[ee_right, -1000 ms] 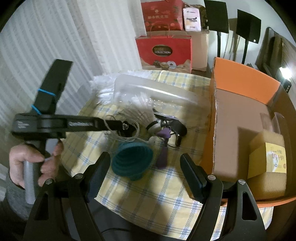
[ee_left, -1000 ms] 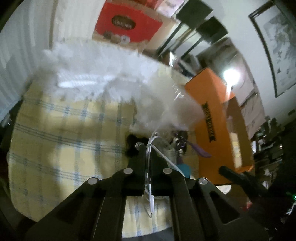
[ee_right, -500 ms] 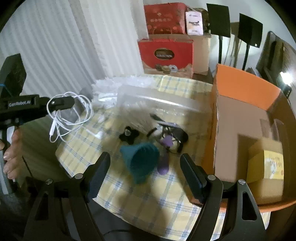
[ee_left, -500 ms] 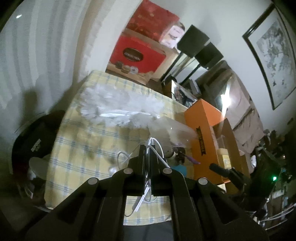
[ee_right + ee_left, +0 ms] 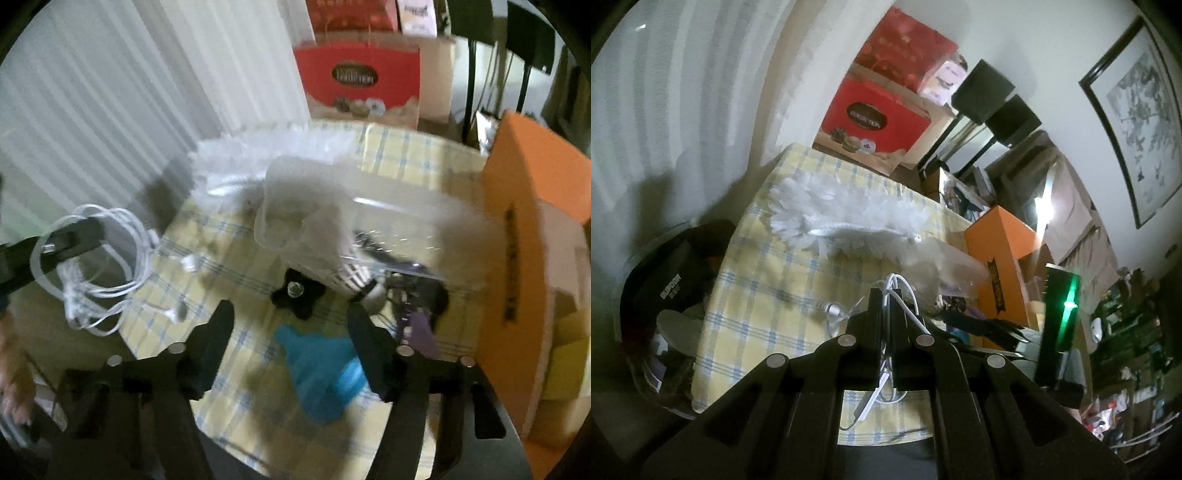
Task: Organize objects
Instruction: 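Grasp the black star-shaped knob with the right gripper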
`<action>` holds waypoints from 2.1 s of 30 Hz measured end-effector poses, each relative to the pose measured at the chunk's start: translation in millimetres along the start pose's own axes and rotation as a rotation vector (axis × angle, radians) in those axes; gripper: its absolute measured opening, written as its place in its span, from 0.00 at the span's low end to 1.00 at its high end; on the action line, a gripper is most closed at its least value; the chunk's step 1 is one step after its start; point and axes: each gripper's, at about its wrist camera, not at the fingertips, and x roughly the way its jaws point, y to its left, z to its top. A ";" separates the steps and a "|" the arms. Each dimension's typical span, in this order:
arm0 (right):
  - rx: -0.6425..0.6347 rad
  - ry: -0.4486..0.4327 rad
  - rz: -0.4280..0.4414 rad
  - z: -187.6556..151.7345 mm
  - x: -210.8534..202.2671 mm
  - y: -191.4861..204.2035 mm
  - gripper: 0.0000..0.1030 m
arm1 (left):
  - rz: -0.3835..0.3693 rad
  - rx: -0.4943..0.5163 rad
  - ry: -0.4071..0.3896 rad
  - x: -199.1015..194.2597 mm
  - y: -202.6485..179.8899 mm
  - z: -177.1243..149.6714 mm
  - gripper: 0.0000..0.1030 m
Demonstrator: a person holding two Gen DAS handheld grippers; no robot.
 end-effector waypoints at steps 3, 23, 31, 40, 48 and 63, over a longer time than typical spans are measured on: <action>-0.003 0.018 -0.037 5.7 10.3 6.4 0.58 | 0.000 -0.002 -0.015 -4.9 0.8 2.2 0.03; -0.099 0.188 -0.181 16.7 59.3 32.1 0.47 | -0.009 -0.023 -0.041 -10.2 8.5 6.4 0.03; -0.090 0.181 -0.190 18.9 62.9 29.0 0.47 | -0.019 -0.016 -0.027 -8.5 4.9 5.2 0.03; -0.109 0.209 -0.208 13.2 69.8 20.6 0.61 | -0.018 -0.015 -0.028 -9.2 3.8 4.4 0.03; -0.109 0.183 -0.170 8.9 61.2 17.6 0.44 | -0.025 -0.005 -0.009 -3.5 -3.7 4.4 0.03; -0.093 0.019 -0.139 16.5 -34.6 7.0 0.44 | -0.089 0.110 -0.024 -14.5 -69.4 15.1 0.03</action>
